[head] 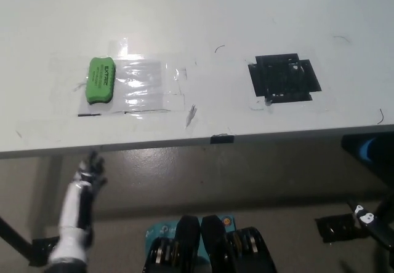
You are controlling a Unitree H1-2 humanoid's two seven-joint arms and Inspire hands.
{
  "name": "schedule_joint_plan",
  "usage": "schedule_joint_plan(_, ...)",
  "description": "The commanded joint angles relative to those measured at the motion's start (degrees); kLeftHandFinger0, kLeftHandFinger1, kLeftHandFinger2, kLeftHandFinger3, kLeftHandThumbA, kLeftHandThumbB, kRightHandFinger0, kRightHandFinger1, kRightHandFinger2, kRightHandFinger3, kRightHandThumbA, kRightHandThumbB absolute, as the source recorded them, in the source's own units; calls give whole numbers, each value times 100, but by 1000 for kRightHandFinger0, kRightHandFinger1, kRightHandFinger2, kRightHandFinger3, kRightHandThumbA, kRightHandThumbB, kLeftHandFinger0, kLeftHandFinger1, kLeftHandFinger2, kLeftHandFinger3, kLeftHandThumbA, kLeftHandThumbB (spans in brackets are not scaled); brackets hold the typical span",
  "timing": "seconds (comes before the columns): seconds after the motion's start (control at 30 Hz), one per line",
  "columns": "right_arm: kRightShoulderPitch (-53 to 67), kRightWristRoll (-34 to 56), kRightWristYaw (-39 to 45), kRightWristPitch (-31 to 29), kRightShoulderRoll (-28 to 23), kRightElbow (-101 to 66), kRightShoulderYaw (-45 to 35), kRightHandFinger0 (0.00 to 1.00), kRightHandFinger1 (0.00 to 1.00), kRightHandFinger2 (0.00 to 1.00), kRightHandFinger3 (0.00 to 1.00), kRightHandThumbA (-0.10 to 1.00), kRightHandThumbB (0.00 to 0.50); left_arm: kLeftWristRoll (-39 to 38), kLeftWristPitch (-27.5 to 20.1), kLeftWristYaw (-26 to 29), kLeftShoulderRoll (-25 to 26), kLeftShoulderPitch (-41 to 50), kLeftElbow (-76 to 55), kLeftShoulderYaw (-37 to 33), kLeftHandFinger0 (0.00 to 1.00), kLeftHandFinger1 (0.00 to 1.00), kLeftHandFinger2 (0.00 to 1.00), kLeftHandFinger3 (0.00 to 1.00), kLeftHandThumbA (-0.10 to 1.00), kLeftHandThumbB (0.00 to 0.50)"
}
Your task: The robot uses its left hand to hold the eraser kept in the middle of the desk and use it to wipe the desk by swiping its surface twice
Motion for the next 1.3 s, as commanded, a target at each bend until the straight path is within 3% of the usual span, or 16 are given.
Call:
schedule_joint_plan(0.0,-57,-26,-128,46,44,-245,7,994,1000,1000,1000,1000,115,94,876,-231,355,-321,-1071,23,1000,1000,1000,1000,1000,184)
schedule_joint_plan(0.1,-18,-19,-131,48,46,-281,13,981,1000,996,1000,1000,103,38,983,-297,523,-514,-1303,92,1000,1000,1000,1000,1000,184)
schedule_joint_plan(0.23,-13,-41,-126,63,7,-301,13,980,1000,1000,1000,1000,82,30,983,-513,1111,-1276,-1180,167,1000,1000,1000,1000,1000,125)
schedule_joint_plan(0.27,-16,-31,-118,89,1,-311,14,989,1000,1000,1000,1000,85,74,983,-533,1226,-1492,-1082,169,1000,1000,1000,1000,1000,134)
schedule_joint_plan(0.3,-27,-23,-121,123,2,-314,12,990,1000,1000,1000,1000,103,181,983,-511,1355,-1700,-924,120,1000,1000,1000,1000,1000,183)
schedule_joint_plan(0.4,-16,22,-107,148,7,-338,7,1000,1000,1000,1000,1000,114,670,983,-461,1704,-2364,-327,-107,1000,1000,1000,1000,1000,218)
schedule_joint_plan(0.5,28,-18,-115,130,-7,-351,11,992,1000,1000,1000,1000,112,1050,635,-513,2090,-2694,198,-480,1000,1000,1000,1000,1000,170)
schedule_joint_plan(0.57,39,33,-92,82,-10,-342,3,1000,1000,1000,1000,1000,87,1916,281,-482,2605,-3220,1017,-1132,1000,1000,1000,1000,1000,131)
schedule_joint_plan(0.63,50,106,-48,125,-19,-357,-2,1000,1000,1000,1000,1000,79,2455,35,-381,2865,-3517,1509,-1558,1000,1000,1000,1000,1000,153)
schedule_joint_plan(0.73,31,86,-135,281,38,-423,-41,1000,1000,1000,1000,1000,57,3550,-662,-206,3349,-4363,2808,-2589,1000,1000,1000,1000,1000,238)
schedule_joint_plan(0.77,31,86,-135,282,38,-423,-41,1000,1000,1000,1000,1000,56,3542,-661,-191,3356,-4371,2819,-2610,1000,1000,1000,1000,1000,240)
schedule_joint_plan(0.8,101,40,-95,306,-6,-492,-13,1000,1000,1000,1000,1000,38,4113,-834,-118,3541,-4653,3164,-3097,1000,1000,1000,1000,1000,252)
schedule_joint_plan(0.9,70,99,-77,323,-21,-494,-34,1000,1000,1000,1000,1000,32,4818,-665,-272,3691,-5091,3536,-3788,1000,1000,1000,1000,1000,353)
schedule_joint_plan(1.0,77,183,-50,362,-2,-523,-45,1000,1000,1000,1000,1000,71,5119,-599,-229,3687,-5239,3855,-4236,1000,1000,1000,1000,1000,342)
schedule_joint_plan(1.1,86,110,-53,328,-30,-512,-20,1000,1000,1000,1000,1000,87,5914,-248,-667,3651,-5349,4239,-5073,1000,1000,1000,1000,1000,438)
schedule_joint_plan(1.27,199,162,0,326,-35,-530,-15,1000,1000,1000,1000,1000,96,5932,108,-818,3562,-5292,4562,-5504,1000,1000,1000,1000,1000,445)
